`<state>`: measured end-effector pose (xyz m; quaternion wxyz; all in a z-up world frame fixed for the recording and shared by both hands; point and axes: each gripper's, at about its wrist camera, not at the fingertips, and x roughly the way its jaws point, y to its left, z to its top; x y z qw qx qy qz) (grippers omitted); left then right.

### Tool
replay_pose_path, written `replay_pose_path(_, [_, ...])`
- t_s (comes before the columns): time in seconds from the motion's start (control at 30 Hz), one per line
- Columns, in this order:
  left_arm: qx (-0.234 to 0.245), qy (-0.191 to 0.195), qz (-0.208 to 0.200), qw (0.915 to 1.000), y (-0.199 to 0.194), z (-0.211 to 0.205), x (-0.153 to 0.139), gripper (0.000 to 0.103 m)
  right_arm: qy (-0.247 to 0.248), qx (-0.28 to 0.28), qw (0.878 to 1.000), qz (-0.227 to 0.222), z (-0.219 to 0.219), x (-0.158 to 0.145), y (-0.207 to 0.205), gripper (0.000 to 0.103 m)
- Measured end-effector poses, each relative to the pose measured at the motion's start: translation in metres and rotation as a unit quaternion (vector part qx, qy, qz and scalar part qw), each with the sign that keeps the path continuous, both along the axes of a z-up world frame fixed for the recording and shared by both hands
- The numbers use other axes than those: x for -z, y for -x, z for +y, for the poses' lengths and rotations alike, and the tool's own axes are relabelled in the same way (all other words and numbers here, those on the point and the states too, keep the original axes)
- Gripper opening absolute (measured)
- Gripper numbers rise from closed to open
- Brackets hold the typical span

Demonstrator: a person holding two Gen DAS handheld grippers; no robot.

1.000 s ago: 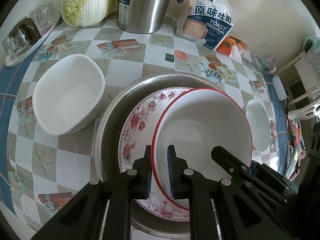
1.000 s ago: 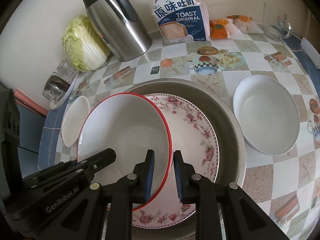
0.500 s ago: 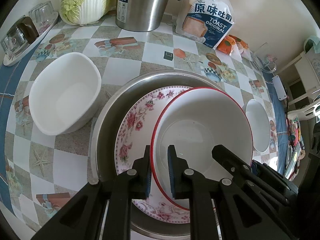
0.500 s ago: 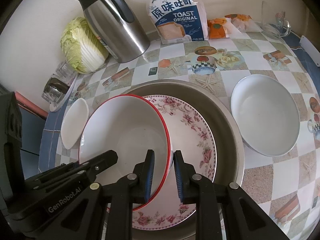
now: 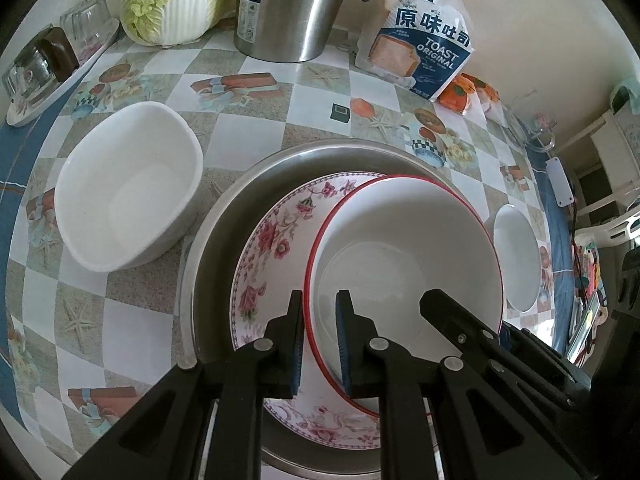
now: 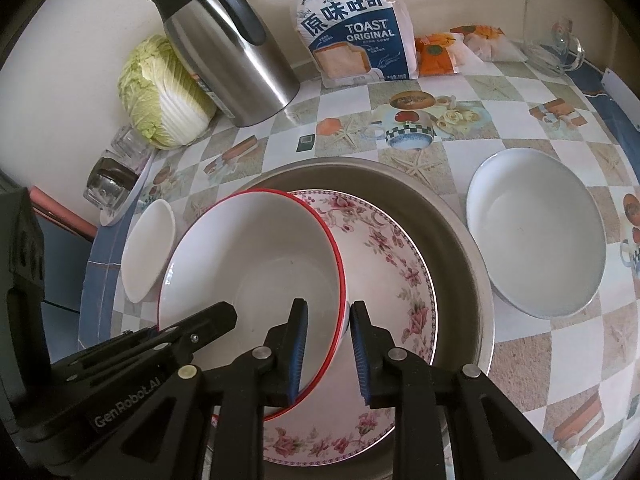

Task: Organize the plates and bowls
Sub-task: 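Lower the red-rimmed bowl onto the pink-floral plate with both grippers, then open both grippers and release the red-rimmed bowl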

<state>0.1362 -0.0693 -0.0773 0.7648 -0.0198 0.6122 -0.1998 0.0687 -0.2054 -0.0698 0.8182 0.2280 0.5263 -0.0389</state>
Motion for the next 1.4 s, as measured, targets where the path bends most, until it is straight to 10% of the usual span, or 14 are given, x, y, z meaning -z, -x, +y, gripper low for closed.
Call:
replay_pose_path(1.17, [-0.009,0.012,-0.026,0.9996,0.001,0.012,-0.024,0.019,0.023,-0.002,0.999,-0.025,-0.002,-0.026,0.004,0.028])
replay_pose_path(1.4, [-0.015,0.012,-0.050,0.9986,0.005,0.019,-0.040,0.041,0.042,0.006,0.998,-0.036,-0.003,-0.041,0.011,0.034])
